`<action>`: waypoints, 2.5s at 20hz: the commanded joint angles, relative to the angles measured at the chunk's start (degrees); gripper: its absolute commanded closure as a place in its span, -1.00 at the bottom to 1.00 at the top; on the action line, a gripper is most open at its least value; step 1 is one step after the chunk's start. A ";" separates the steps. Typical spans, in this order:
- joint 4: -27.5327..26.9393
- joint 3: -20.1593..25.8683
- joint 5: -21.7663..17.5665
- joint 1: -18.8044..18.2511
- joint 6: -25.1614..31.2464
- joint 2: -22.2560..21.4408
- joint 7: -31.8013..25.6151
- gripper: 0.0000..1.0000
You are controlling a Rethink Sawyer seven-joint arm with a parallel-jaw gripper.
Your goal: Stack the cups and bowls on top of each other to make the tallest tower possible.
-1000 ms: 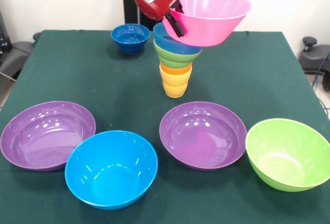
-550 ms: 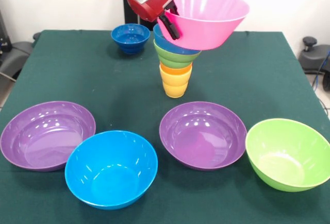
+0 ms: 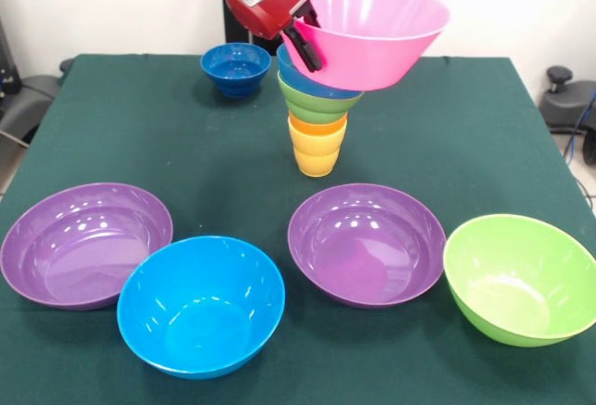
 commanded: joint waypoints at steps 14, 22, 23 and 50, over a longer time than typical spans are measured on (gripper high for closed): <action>0.60 -3.28 -2.19 -0.23 1.27 0.78 -1.18 1.00; 2.55 -2.83 -1.36 -0.66 1.65 -1.12 -0.14 1.00; 2.85 -2.75 -1.27 -0.76 1.59 -1.36 -0.03 1.00; 4.18 -3.44 -2.05 -2.18 -0.25 -0.71 -0.76 1.00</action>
